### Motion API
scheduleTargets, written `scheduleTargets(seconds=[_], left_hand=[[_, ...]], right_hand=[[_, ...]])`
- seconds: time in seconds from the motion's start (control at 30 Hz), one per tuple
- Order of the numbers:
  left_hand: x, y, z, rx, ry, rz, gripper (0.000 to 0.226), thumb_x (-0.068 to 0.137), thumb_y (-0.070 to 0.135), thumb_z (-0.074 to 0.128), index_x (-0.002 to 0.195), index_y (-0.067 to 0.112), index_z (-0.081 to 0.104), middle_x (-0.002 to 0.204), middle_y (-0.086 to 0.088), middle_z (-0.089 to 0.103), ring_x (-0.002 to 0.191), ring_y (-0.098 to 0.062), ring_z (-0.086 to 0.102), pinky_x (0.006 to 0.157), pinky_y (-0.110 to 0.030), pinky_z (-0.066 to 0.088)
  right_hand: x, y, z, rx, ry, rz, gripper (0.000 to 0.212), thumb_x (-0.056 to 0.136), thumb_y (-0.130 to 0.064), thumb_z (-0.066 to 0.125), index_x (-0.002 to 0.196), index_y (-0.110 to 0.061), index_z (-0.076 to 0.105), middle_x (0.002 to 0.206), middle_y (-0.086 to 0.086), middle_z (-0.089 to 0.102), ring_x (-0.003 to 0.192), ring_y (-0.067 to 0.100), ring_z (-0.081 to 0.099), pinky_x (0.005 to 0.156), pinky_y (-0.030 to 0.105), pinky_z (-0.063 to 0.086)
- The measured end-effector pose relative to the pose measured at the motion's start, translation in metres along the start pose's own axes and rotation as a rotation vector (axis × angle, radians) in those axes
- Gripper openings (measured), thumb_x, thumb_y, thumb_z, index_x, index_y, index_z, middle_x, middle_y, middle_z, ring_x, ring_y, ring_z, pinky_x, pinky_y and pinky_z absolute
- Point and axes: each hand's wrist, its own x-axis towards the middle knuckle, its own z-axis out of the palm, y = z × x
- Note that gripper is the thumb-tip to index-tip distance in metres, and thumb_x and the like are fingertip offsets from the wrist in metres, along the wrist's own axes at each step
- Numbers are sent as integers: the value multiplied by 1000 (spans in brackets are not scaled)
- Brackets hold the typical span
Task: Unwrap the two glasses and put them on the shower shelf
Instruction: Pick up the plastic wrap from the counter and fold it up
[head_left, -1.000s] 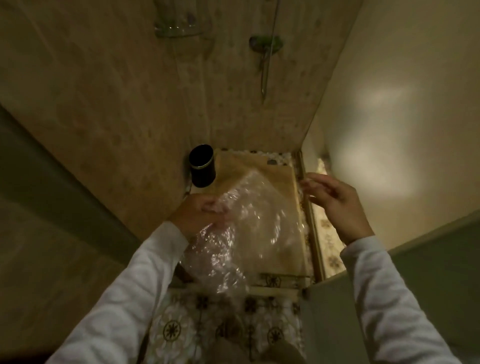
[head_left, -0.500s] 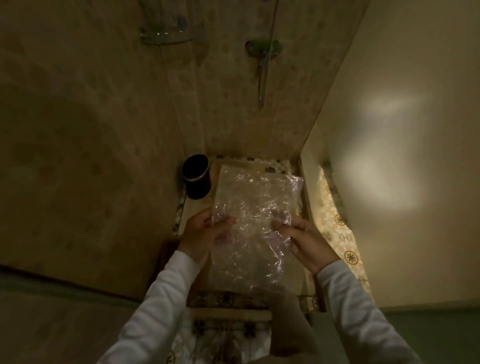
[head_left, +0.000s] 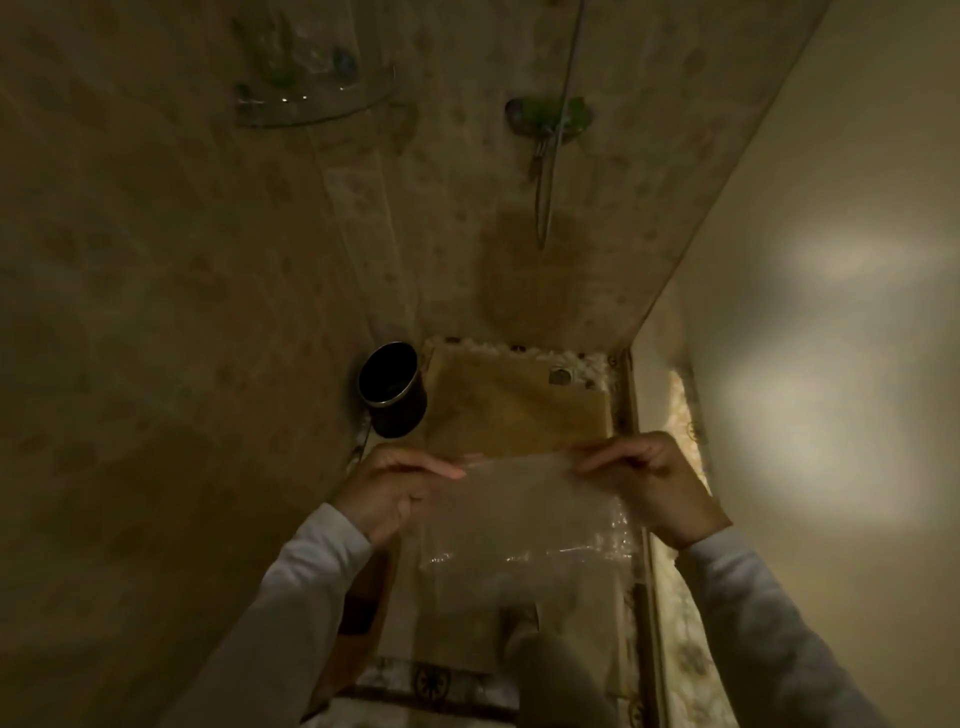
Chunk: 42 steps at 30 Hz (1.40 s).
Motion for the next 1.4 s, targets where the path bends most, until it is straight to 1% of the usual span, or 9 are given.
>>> scheduleTargets(seconds=[0.23, 0.4, 0.53, 0.6, 0.7, 0.9, 1.1, 1.27, 1.4], left_hand=[[108, 63, 27, -55, -81, -231, 64, 82, 53, 69, 137, 25, 58, 128, -25, 65, 95, -36, 69, 80, -48, 57], [149, 80, 42, 175, -26, -81, 69, 72, 6, 84, 132, 32, 62, 115, -19, 69, 102, -32, 67, 71, -38, 61], [177, 83, 39, -18, 330, 58, 59, 63, 10, 82, 120, 19, 69, 112, -13, 72, 91, -21, 71, 62, -32, 60], [190, 79, 38, -176, 428, 110, 47, 67, 4, 78, 113, 11, 69, 97, -12, 73, 80, -19, 71, 60, -32, 60], [208, 68, 42, -302, 501, 96, 43, 69, -4, 78, 109, 2, 63, 94, -15, 70, 78, -25, 73, 55, -27, 57], [246, 66, 21, -178, 455, 63, 52, 70, -19, 76, 115, 6, 66, 98, -17, 76, 86, -30, 76, 64, -36, 60], [298, 118, -39, -187, 419, -10, 38, 81, 9, 78, 118, 12, 69, 87, -4, 78, 61, -11, 72, 57, -29, 59], [347, 177, -83, -198, 403, 42, 31, 69, 17, 81, 100, 21, 79, 94, -8, 80, 80, -19, 77, 60, -31, 60], [373, 203, -101, -167, 420, 55, 35, 65, 21, 84, 100, 16, 78, 97, -12, 79, 85, -25, 76, 68, -35, 61]], right_hand=[[99, -45, -77, -226, -63, -221, 44, 81, 26, 64, 81, -14, 82, 99, -4, 81, 104, 11, 74, 95, 25, 56], [149, -49, -97, -167, -114, -226, 29, 90, 7, 65, 113, -7, 77, 120, 12, 76, 114, 24, 71, 98, 40, 58], [179, -38, -93, 425, -2, 155, 48, 86, -35, 75, 132, -27, 64, 127, 7, 70, 109, 16, 72, 83, 31, 60], [190, -22, -79, 455, 4, 285, 51, 81, -50, 73, 128, -31, 62, 135, 9, 68, 118, 24, 69, 94, 43, 57], [214, -8, -52, 387, -60, 351, 90, 57, -63, 90, 132, -26, 58, 125, 3, 75, 120, 25, 68, 95, 42, 56], [305, -21, -16, 257, -96, 277, 24, 82, -31, 83, 104, -23, 81, 99, -1, 80, 92, 12, 75, 73, 20, 57], [397, -34, -6, 14, -191, 312, 13, 93, -8, 71, 104, -3, 76, 89, 5, 75, 83, 17, 69, 73, 25, 58], [465, -62, 9, 69, -282, 401, 30, 87, -17, 77, 117, -11, 75, 109, 7, 79, 98, 20, 77, 71, 23, 59], [507, -74, 18, 43, -356, 363, 15, 92, -8, 72, 91, -18, 83, 77, -1, 79, 66, 7, 75, 57, 16, 56]])
